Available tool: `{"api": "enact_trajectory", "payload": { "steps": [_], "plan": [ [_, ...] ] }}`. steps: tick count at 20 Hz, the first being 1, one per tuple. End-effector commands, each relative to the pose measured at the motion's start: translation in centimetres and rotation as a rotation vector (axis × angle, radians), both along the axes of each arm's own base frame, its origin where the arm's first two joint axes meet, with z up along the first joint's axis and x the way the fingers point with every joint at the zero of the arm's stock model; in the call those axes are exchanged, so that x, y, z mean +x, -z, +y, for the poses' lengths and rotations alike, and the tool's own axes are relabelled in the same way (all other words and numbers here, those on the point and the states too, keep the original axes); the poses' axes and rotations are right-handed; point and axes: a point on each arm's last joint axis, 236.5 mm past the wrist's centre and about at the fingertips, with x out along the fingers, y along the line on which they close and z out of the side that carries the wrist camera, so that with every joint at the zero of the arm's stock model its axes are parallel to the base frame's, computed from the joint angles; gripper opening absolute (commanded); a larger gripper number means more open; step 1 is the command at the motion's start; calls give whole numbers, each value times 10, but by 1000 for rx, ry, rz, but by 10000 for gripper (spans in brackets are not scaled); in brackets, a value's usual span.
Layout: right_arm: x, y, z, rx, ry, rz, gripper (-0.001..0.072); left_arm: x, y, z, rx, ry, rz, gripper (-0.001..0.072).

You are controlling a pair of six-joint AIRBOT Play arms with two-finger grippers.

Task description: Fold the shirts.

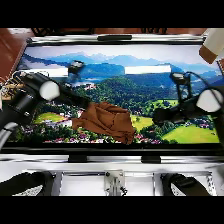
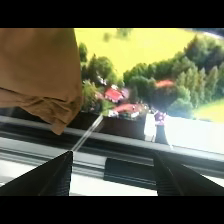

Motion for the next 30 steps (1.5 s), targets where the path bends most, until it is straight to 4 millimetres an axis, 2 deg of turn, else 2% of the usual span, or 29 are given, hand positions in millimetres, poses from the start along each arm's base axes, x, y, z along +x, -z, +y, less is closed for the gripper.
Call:
{"api": "enact_trajectory", "payload": {
  "steps": [1,3,5,7,9,13,17,18,19,20,21,22,23,26,29,30],
  "plan": [
    [-1,38,1,-24,-16,105,615,-9,8,106,41,-229,161,720],
    [-8,57,4,-20,-30,155,614,-28,47,118,-43,-301,291,720],
    [-25,76,16,30,-57,224,615,-48,93,113,-121,-340,385,720],
    [-42,92,28,88,-63,286,615,-56,127,98,-209,-391,408,720],
    [-50,103,37,132,-63,309,615,-50,147,83,-305,-450,385,720],
    [-47,110,59,230,-32,290,614,-38,168,62,-397,-468,391,720],
    [-42,114,83,236,-90,233,614,-26,182,45,-454,-472,387,720],
    [-45,119,89,229,-110,244,614,-25,184,41,-462,-459,387,591],
    [-49,125,96,222,-122,263,614,-24,184,40,-466,-458,384,332],
    [-52,132,101,215,-134,279,614,-22,183,40,-467,-459,376,185],
    [-53,139,107,209,-147,290,614,-20,181,40,-468,-449,368,98],
    [-53,147,113,201,-157,290,614,-19,177,39,-466,-416,356,85],
    [-49,154,118,199,-159,279,614,-18,173,37,-465,-385,347,41],
    [-36,173,127,196,-114,257,614,-6,152,35,-480,-351,295,40],
    [-38,187,124,172,-105,294,595,9,125,33,-502,-330,221,41],
    [-39,189,124,171,-105,298,404,13,117,32,-508,-324,201,40]
  ]
}}
